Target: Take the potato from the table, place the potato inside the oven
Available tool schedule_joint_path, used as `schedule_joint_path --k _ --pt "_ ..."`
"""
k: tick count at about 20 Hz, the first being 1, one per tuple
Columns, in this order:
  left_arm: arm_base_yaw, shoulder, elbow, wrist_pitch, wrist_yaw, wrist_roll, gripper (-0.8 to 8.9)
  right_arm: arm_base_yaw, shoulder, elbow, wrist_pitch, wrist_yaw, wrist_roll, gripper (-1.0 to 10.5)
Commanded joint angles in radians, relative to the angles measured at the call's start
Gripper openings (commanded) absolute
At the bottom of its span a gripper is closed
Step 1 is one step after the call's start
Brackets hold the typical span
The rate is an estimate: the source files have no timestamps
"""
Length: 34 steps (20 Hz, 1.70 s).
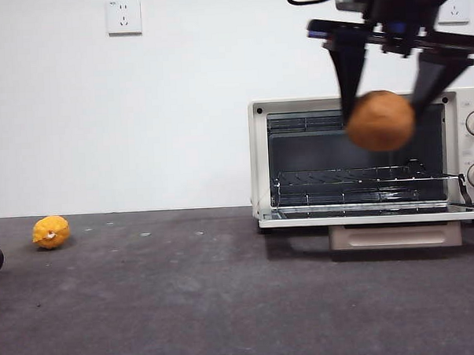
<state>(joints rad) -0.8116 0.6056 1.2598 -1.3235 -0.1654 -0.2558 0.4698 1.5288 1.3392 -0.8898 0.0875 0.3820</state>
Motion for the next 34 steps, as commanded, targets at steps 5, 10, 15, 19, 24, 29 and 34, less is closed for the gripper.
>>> schedule_joint_path --k 5,10,15,19,24,29,34 --pt "0.002 -0.002 -0.007 0.005 -0.021 -0.002 -0.05 -0.001 0.009 -0.001 0.180 0.015 -0.019 0.0" --pt "0.002 0.005 -0.007 0.005 -0.078 0.006 -0.05 -0.026 0.085 -0.001 0.220 0.025 -0.019 0.0" --pt "0.002 0.010 -0.007 0.005 -0.124 0.031 -0.05 -0.035 0.172 -0.001 0.380 0.025 -0.019 0.0" --pt "0.002 0.016 -0.007 0.005 -0.124 0.032 -0.05 -0.064 0.218 -0.001 0.465 0.034 -0.003 0.0" --pt "0.002 0.024 -0.007 0.005 -0.127 0.032 -0.05 -0.098 0.245 -0.001 0.552 0.037 0.039 0.0" --pt "0.002 0.049 -0.007 0.005 -0.176 0.051 -0.05 -0.131 0.278 -0.001 0.584 0.048 0.063 0.0" --pt "0.002 0.076 -0.007 0.005 -0.175 0.058 -0.05 -0.137 0.288 -0.001 0.620 0.069 0.064 0.0"
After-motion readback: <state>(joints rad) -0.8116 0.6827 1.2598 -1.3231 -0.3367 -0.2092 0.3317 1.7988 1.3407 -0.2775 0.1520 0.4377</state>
